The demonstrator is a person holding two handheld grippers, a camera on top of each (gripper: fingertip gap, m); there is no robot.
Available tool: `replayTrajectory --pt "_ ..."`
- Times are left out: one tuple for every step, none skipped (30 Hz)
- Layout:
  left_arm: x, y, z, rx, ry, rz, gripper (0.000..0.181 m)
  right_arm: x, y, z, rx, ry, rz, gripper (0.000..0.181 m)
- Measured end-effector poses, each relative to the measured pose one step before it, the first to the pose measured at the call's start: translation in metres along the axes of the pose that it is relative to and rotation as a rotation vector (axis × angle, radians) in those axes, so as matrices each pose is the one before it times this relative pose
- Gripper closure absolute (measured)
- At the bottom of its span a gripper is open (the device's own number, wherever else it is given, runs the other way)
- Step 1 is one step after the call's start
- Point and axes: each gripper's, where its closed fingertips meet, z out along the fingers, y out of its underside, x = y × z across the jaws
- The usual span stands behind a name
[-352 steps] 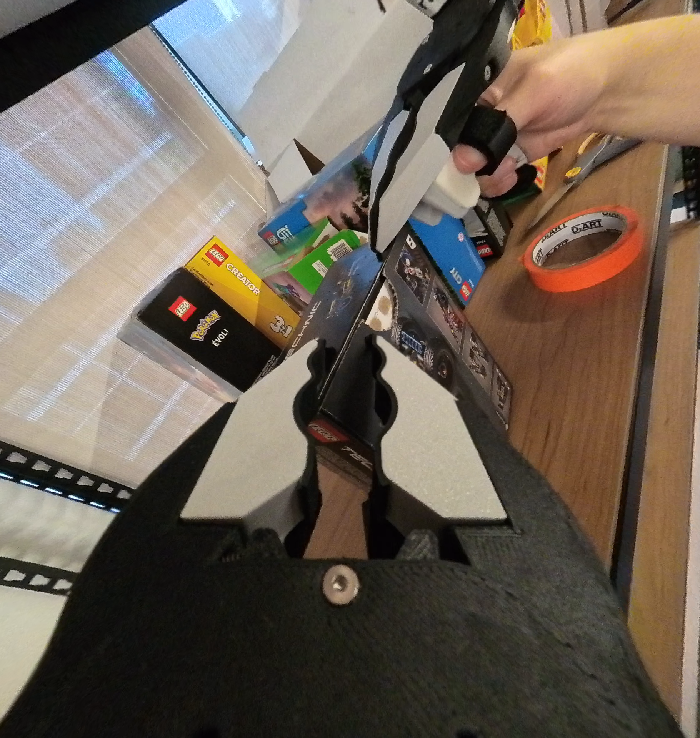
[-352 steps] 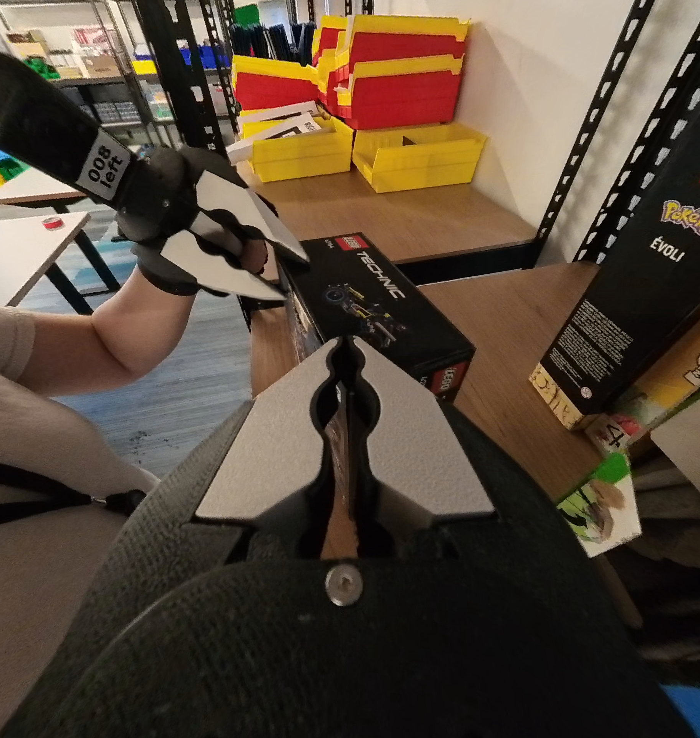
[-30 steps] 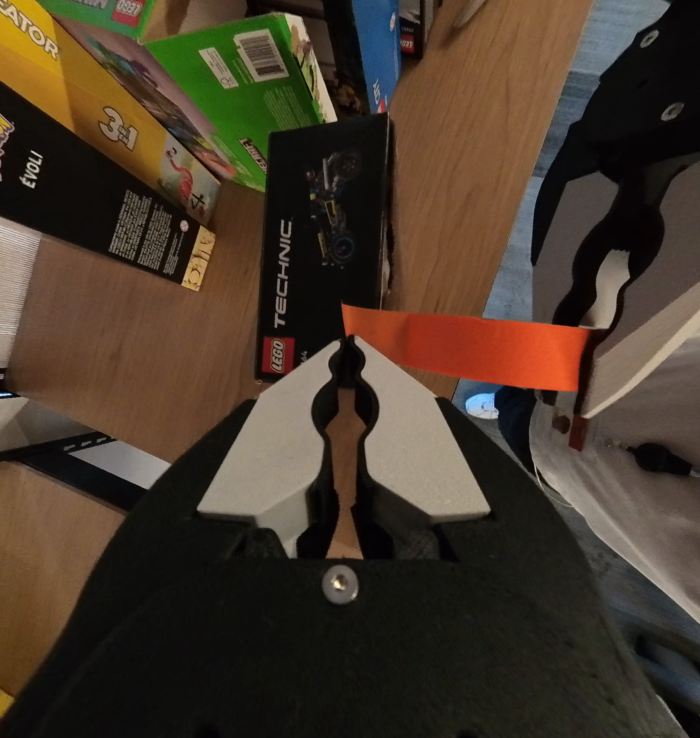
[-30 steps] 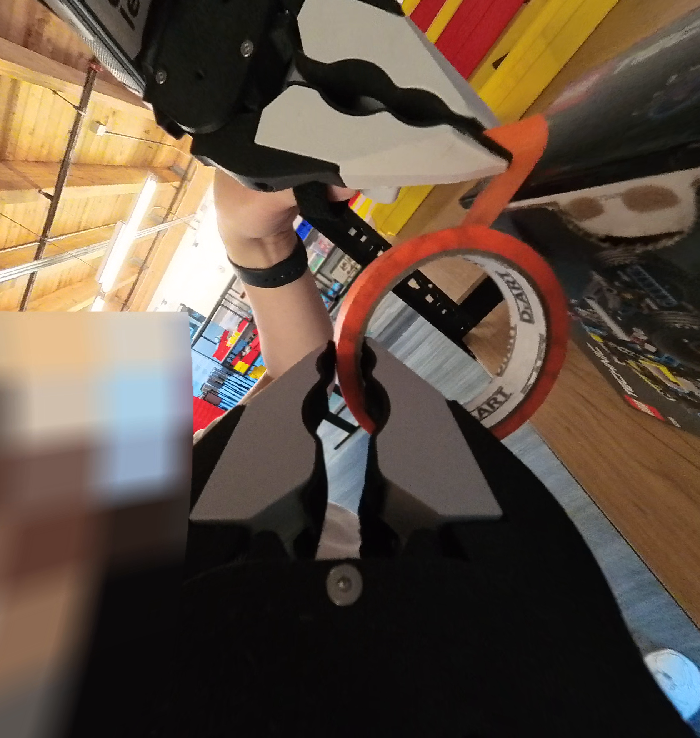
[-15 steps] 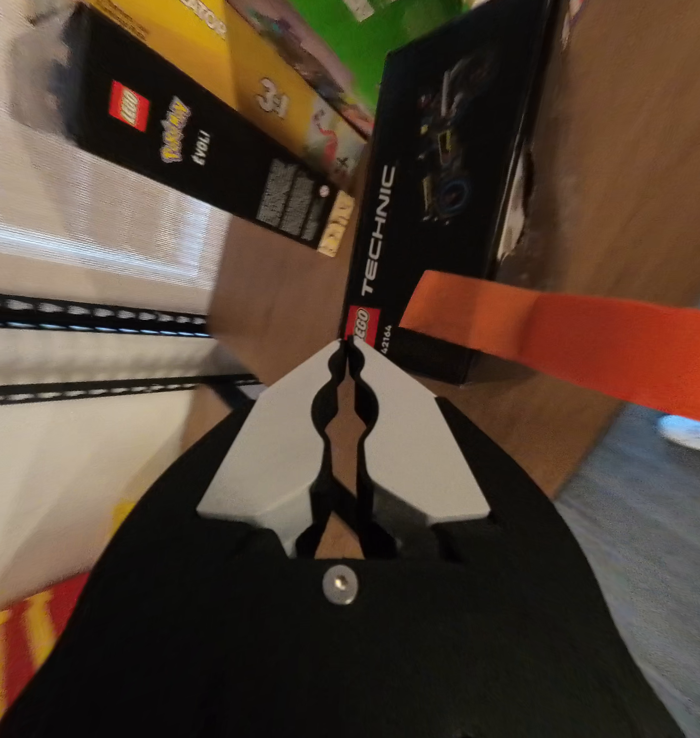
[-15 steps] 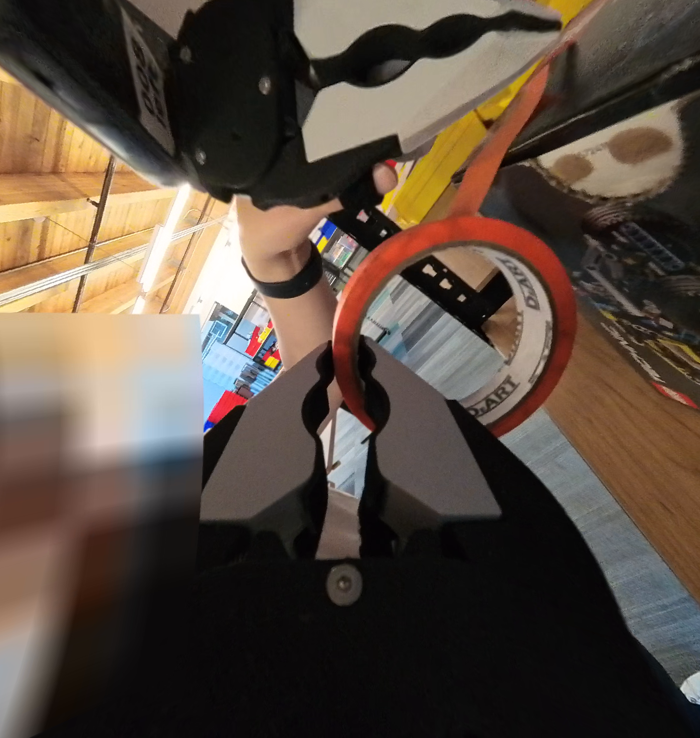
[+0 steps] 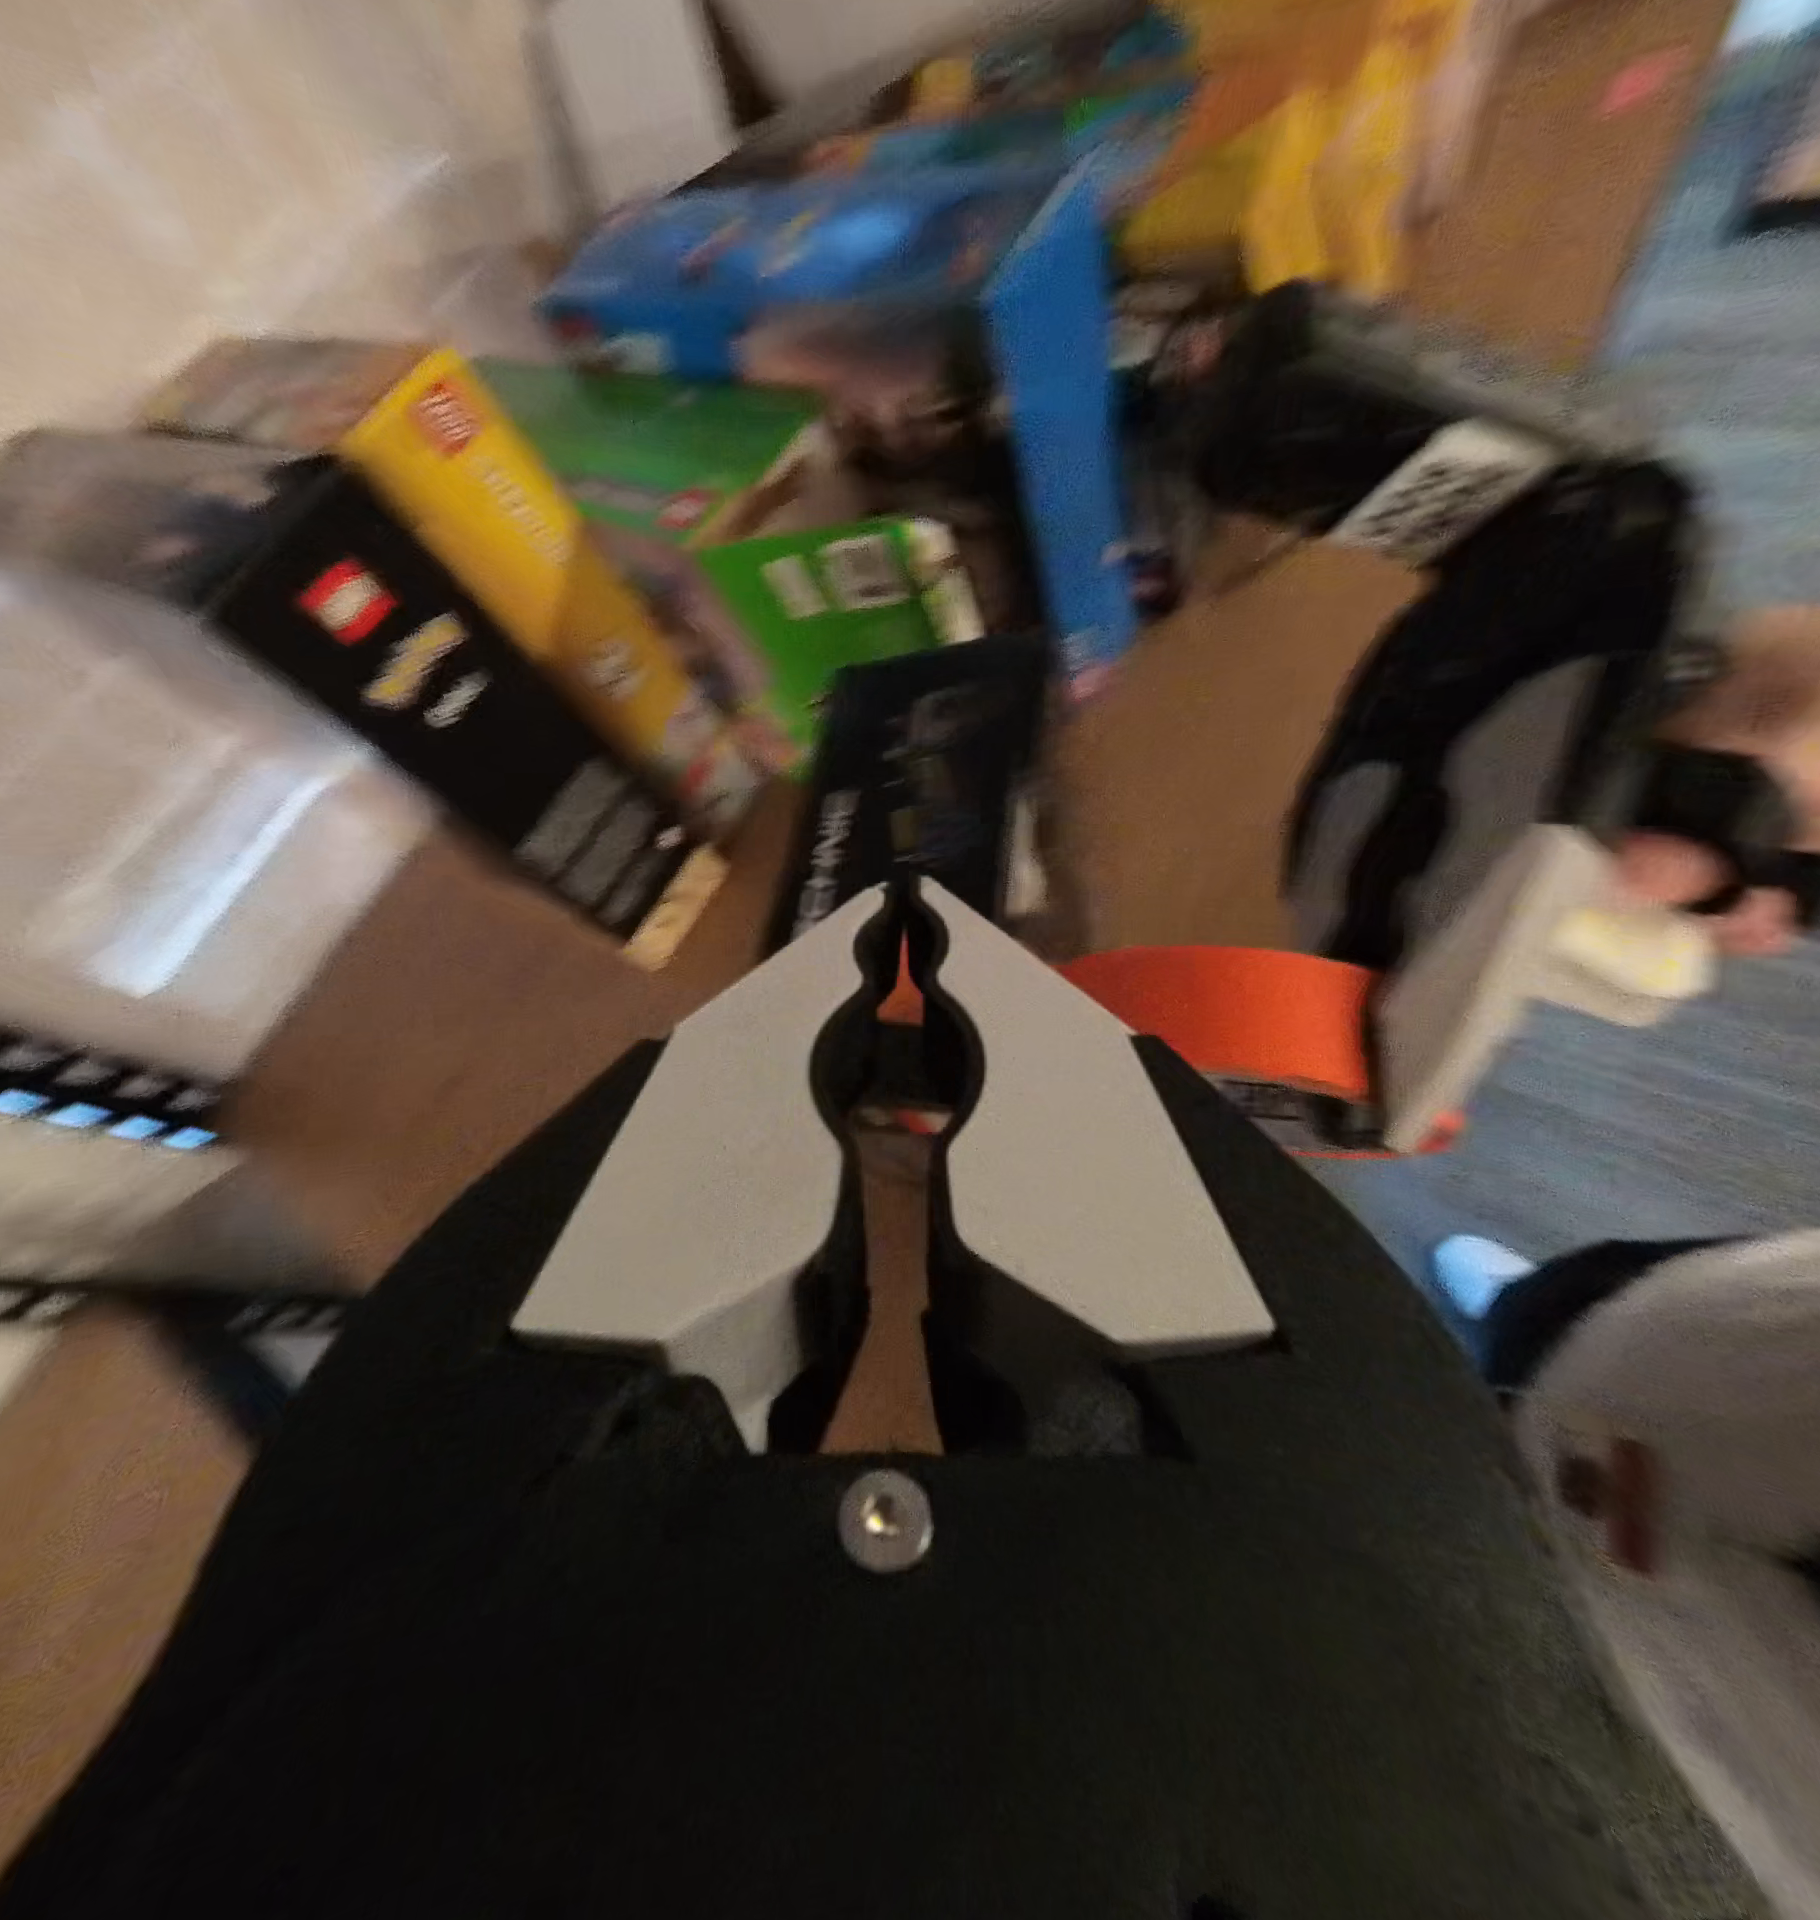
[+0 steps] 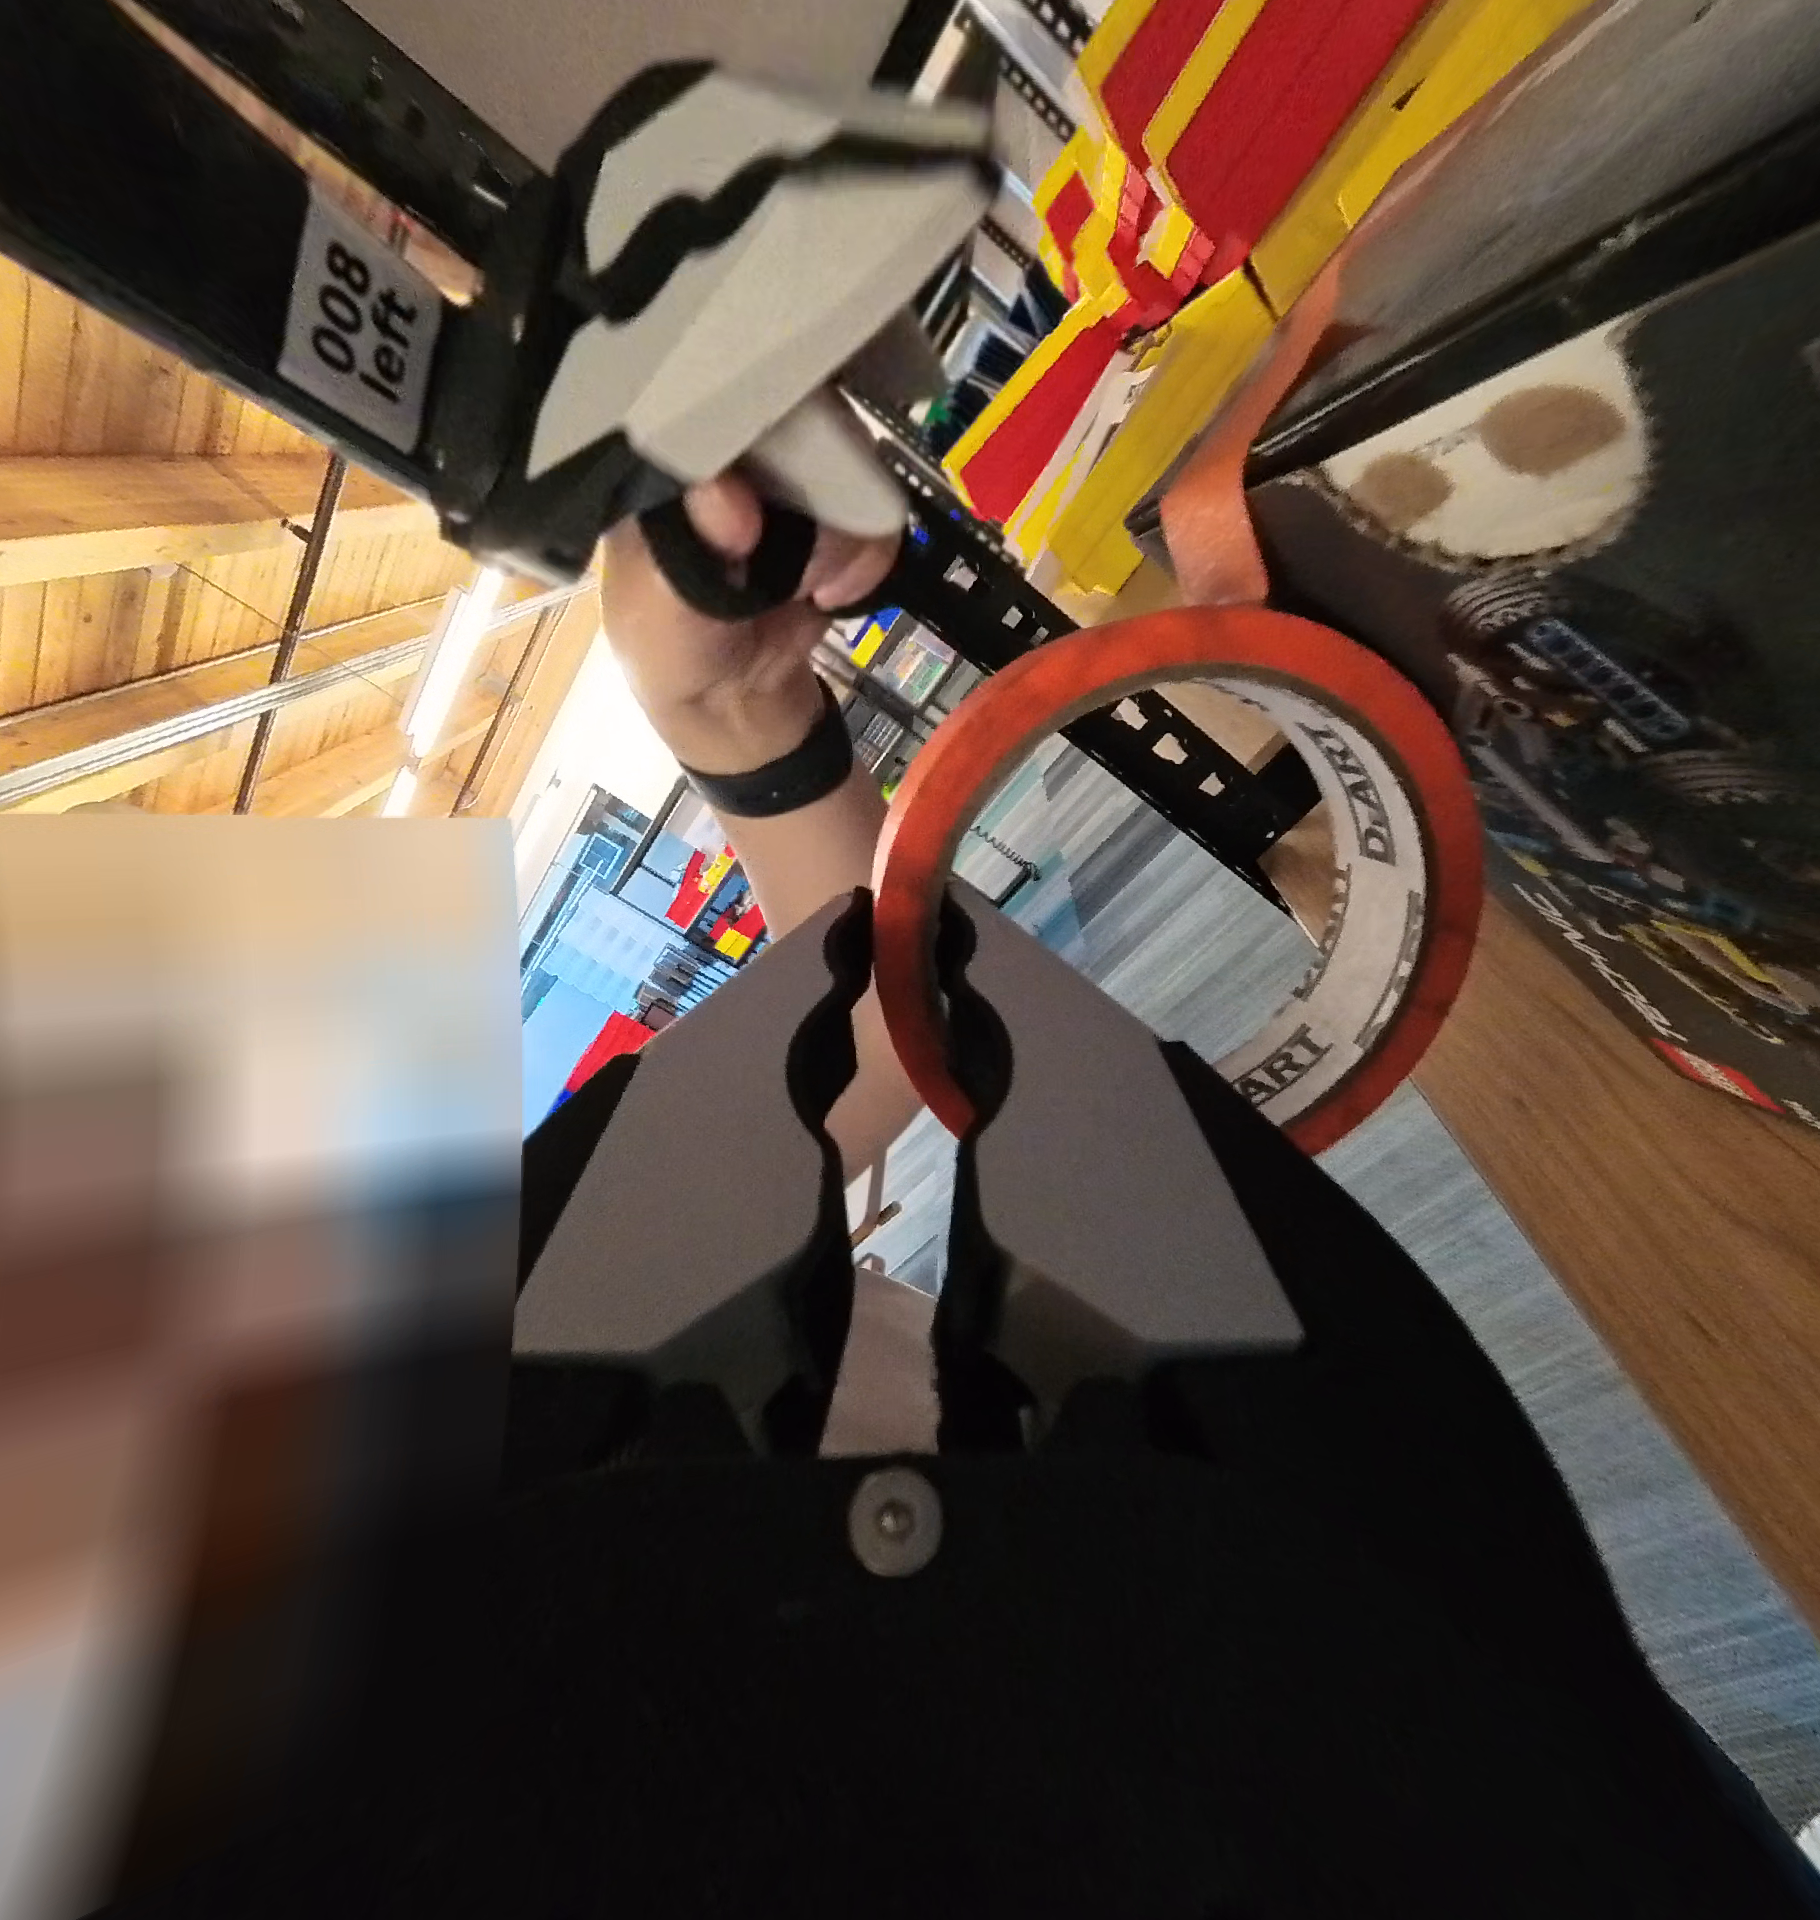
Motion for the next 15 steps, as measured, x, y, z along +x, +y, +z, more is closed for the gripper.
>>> replayTrajectory --pt "0.0121 -0.00187 -0.00041 0.0256 0.0682 -0.0122 0.181 0.00008 0.00044 0.00046 -0.0048 -0.0031 0.0012 0.172" --pt "0.00445 0.00241 0.00198 -0.0022 0.0271 -0.0164 0.181 0.0001 0.00051 0.0005 -0.0055 -0.0021 -0.0001 0.172" --pt "0.00198 0.00388 0.00293 -0.011 0.0229 -0.0249 0.181 -0.00007 0.00017 0.00056 -0.0032 -0.0023 0.0 0.173" --pt "0.00137 0.00186 0.00261 0.0009 0.0316 -0.0398 0.181 -0.00035 -0.00016 0.00048 -0.0013 -0.0029 -0.0002 0.173" --pt "-0.00072 -0.00041 0.00158 0.0155 0.0305 -0.0561 0.181 -0.00018 -0.00017 0.00035 -0.0017 -0.0009 -0.0017 0.173" --pt "-0.00199 0.00042 0.00127 0.0078 0.0306 -0.0668 0.181 -0.00012 -0.0002 0.00017 -0.0009 0.001 -0.0033 0.173" --pt "-0.00028 0.00283 0.00216 -0.0122 0.0476 -0.0727 0.181 0.00009 0.00016 0.00014 -0.0022 0.003 -0.004 0.173" --pt "0.00138 0.0037 0.00328 -0.0214 0.0615 -0.0806 0.181 0.00023 0.00043 0.00002 -0.0037 0.0033 -0.0044 0.173" --pt "0.00105 0.00247 0.00392 -0.013 0.0604 -0.0801 0.181 -0.00006 0.0001 -0.00016 -0.0023 0.0014 -0.0029 0.173" --pt "0.00028 0.00134 0.00375 -0.0028 0.0504 -0.0581 0.181 -0.0002 -0.00031 -0.00029 -0.0004 -0.0005 -0.0014 0.173" --pt "-0.00322 0.00215 0.00339 -0.0044 0.0192 -0.032 0.181 0.00002 -0.00005 -0.00036 -0.0016 -0.0015 -0.0004 0.173" --pt "-0.00651 0.0012 0.00227 0.0024 -0.0105 -0.0144 0.181 0.00012 0.00005 -0.00023 -0.0008 -0.0013 -0.0001 0.173" --pt "-0.00386 -0.00059 0.00083 0.0165 -0.0022 -0.0146 0.181 -0.00001 0.00009 -0.0002 -0.0001 -0.0024 -0.0003 0.173" --pt "-0.00096 -0.00066 0.00007 0.0165 0.0136 -0.022 0.181 0.00014 0.00012 0.0 -0.0002 -0.0019 0.0005 0.173" --pt "-0.00125 -0.00059 -0.0002 0.0139 0.0113 -0.0213 0.181 0.00004 0.00005 0.00007 -0.001 -0.002 0.0002 0.173"
